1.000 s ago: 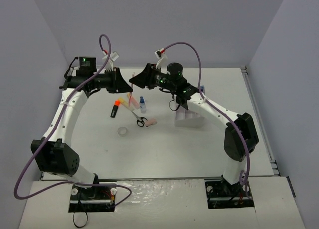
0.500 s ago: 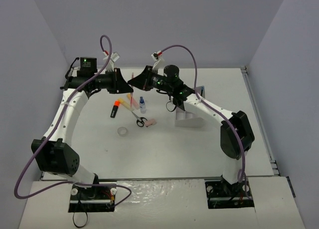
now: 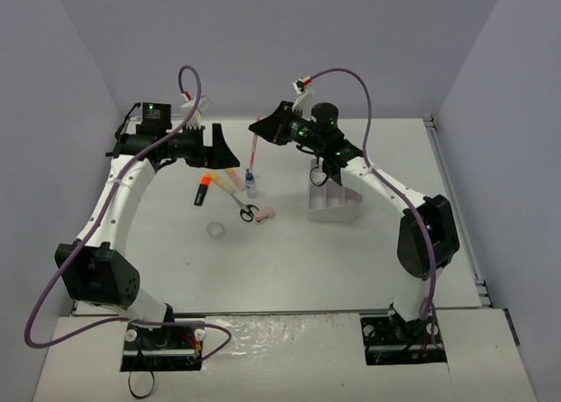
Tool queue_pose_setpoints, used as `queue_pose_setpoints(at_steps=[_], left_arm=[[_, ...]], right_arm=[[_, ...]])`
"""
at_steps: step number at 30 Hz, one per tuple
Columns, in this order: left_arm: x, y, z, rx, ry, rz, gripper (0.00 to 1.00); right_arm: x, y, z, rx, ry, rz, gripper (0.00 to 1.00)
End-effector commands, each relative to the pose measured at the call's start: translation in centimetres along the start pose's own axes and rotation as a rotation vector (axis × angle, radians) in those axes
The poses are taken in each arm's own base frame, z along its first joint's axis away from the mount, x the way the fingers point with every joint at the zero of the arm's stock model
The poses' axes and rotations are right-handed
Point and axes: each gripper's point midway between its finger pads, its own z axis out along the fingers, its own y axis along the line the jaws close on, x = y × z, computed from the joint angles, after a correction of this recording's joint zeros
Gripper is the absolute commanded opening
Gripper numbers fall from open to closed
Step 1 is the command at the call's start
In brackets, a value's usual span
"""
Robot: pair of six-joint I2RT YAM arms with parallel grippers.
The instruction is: Sort the stationery into containers
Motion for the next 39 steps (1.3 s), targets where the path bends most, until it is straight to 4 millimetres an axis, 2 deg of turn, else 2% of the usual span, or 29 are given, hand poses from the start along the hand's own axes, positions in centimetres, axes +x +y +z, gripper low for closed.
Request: queue_pose_setpoints(at_steps=[1, 3, 4, 5, 6, 7, 8, 10, 11, 17, 20, 23, 26, 29, 33, 35, 36, 39], left_arm=[[-0.9, 0.7, -1.0, -0.057, -0.026, 0.051, 0.97], [-0.6, 2.0, -1.5, -0.123, -0.014, 0.091, 0.97], [-0.4, 2.6, -1.7, -0.165, -0.007, 0.086, 0.97], [-0.3, 3.4, -2.1, -0.209, 0.002, 0.130, 0.97], [0.0, 4.7, -2.7, -0.284, 0.012, 0.163, 0.97], [0.2, 5.8, -3.2, -0.343, 0.022, 0.185, 0.97], [0.3, 6.0, -3.3, -0.352, 0.024, 0.184, 0.97], [1.2, 8.0, -4.1, -0.417, 0.040, 0.169, 0.97], [1.5, 8.6, -4.3, -0.433, 0.045, 0.161, 0.97], [3.1, 10.4, -5.2, -0.467, 0.077, 0.114, 0.97], [3.6, 10.5, -5.5, -0.472, 0.087, 0.113, 0.97], [4.0, 11.3, -6.5, -0.494, 0.077, 0.090, 0.97], [4.6, 11.7, -6.5, -0.500, 0.084, 0.074, 0.97], [4.8, 12.0, -6.5, -0.501, 0.084, 0.066, 0.97], [4.8, 11.9, -6.5, -0.490, 0.078, 0.062, 0.97], [4.7, 11.8, -6.6, -0.490, 0.072, 0.062, 0.97], [4.7, 11.8, -6.7, -0.491, 0.069, 0.063, 0.97], [4.5, 11.9, -7.2, -0.503, 0.054, 0.063, 0.97]], right_arm=[[-8.6, 0.4, -5.1, 0.116, -0.191, -0.264, 0.00], [-11.0, -3.1, -8.3, 0.326, -0.220, -0.399, 0.00], [-11.5, -4.0, -9.5, 0.405, -0.238, -0.398, 0.00], [-12.0, -6.6, -11.5, 0.530, -0.226, -0.490, 0.00], [-13.6, -8.5, -14.3, 0.673, -0.268, -0.548, 0.00], [-14.8, -9.8, -16.6, 0.782, -0.300, -0.585, 0.00], [-14.9, -10.2, -17.0, 0.794, -0.300, -0.583, 0.00], [-15.3, -13.8, -19.8, 0.869, -0.292, -0.564, 0.00], [-15.3, -14.9, -20.5, 0.878, -0.288, -0.550, 0.00], [-13.1, -17.9, -19.9, 0.841, -0.272, -0.505, 0.00], [-13.2, -19.6, -20.5, 0.895, -0.288, -0.496, 0.00], [-12.5, -20.3, -20.0, 0.878, -0.266, -0.481, 0.00], [-11.3, -20.7, -19.3, 0.848, -0.244, -0.447, 0.00], [-10.9, -21.3, -19.3, 0.850, -0.257, -0.440, 0.00], [-9.2, -23.5, -18.7, 0.869, -0.197, -0.440, 0.00], [-8.6, -23.9, -18.2, 0.856, -0.159, -0.441, 0.01], [-8.2, -24.1, -18.1, 0.852, -0.143, -0.436, 0.06], [-7.8, -24.0, -18.3, 0.853, -0.127, -0.428, 0.40]])
